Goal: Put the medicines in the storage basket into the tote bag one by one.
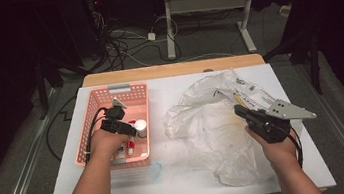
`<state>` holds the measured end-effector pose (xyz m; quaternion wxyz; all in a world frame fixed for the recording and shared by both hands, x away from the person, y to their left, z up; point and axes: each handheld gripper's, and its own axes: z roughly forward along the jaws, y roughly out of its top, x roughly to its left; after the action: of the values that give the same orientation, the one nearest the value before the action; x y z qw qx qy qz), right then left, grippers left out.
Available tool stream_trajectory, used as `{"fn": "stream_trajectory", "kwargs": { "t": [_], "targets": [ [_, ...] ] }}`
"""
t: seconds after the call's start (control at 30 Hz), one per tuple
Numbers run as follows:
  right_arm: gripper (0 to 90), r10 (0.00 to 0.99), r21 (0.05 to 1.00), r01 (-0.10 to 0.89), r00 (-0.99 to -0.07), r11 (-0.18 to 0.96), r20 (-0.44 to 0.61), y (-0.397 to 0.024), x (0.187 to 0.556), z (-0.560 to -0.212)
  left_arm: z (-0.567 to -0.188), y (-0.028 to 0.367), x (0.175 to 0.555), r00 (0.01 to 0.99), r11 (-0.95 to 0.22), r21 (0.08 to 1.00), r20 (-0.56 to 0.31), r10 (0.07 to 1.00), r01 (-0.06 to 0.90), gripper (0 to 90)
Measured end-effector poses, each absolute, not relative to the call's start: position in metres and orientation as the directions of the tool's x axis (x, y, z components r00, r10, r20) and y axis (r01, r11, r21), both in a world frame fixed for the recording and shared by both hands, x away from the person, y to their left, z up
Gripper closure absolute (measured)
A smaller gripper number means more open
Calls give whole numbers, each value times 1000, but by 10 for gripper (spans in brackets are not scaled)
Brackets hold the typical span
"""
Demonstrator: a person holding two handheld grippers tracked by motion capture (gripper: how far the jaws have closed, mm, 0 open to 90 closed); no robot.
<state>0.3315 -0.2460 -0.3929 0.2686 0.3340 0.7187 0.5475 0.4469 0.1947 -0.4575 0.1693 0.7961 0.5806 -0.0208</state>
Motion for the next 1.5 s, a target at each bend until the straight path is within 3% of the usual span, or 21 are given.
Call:
{"fn": "stream_trajectory", "kwargs": {
  "t": [0.2,0.47,1.03,1.5],
  "targets": [
    [900,772,966,191,-635,176,-16,-244,332,-394,-458,191,447,324,-270,249,-213,922,930,549],
    [900,769,964,196,-639,181,-15,-243,332,-396,-459,183,444,349,-295,277,-167,922,914,665],
    [900,763,963,195,-646,185,-16,-241,331,-397,-457,184,443,360,-304,289,-166,918,908,675],
    [900,771,967,188,-637,173,-14,-247,331,-396,-440,192,435,373,-280,416,-159,914,865,679]
  ]
}}
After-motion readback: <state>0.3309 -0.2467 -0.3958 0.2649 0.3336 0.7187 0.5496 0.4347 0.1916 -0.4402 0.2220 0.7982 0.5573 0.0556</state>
